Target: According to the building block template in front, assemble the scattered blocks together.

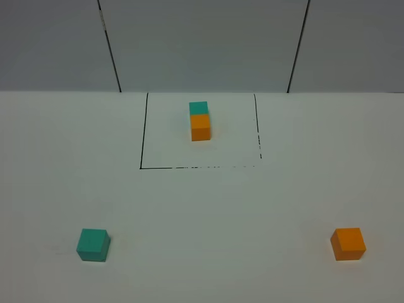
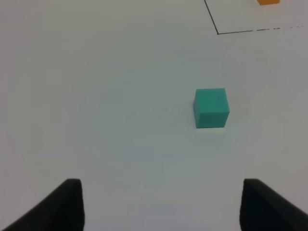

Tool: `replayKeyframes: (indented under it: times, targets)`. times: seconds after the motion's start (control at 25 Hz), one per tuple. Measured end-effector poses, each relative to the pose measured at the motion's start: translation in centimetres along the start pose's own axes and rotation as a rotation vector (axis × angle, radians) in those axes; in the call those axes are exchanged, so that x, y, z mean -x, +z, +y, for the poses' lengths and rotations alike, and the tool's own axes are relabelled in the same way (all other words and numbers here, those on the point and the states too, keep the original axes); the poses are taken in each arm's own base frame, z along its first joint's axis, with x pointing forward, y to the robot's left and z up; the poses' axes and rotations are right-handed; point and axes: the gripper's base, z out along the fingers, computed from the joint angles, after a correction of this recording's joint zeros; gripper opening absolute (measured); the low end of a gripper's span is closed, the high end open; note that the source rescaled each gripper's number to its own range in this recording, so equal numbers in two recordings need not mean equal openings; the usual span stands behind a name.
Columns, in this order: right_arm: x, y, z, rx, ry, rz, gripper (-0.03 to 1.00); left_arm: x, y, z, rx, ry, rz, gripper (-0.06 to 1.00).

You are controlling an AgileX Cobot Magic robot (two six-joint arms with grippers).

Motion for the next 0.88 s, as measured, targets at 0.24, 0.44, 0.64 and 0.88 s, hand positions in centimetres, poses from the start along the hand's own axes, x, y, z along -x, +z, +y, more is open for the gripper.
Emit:
replayKeyframes:
  times: [0.24,0.44,0.64,0.88]
  targets:
    - [0.00,0.00,0.00,0.000,0.000,0.000,0.81,0.00,0.00,0.00,0.000,0.000,0.000,0.45]
    - [0.00,0.00,0.00,0.000,0.000,0.000,0.81,0.00,0.00,0.00,0.000,0.000,0.000,0.45]
    - [0.00,0.00,0.00,0.000,0.000,0.000,0.81,0.00,0.00,0.00,0.000,0.000,0.000,0.45]
    - [0.00,0.00,0.00,0.000,0.000,0.000,0.81,0.00,0.00,0.00,0.000,0.000,0.000,0.45]
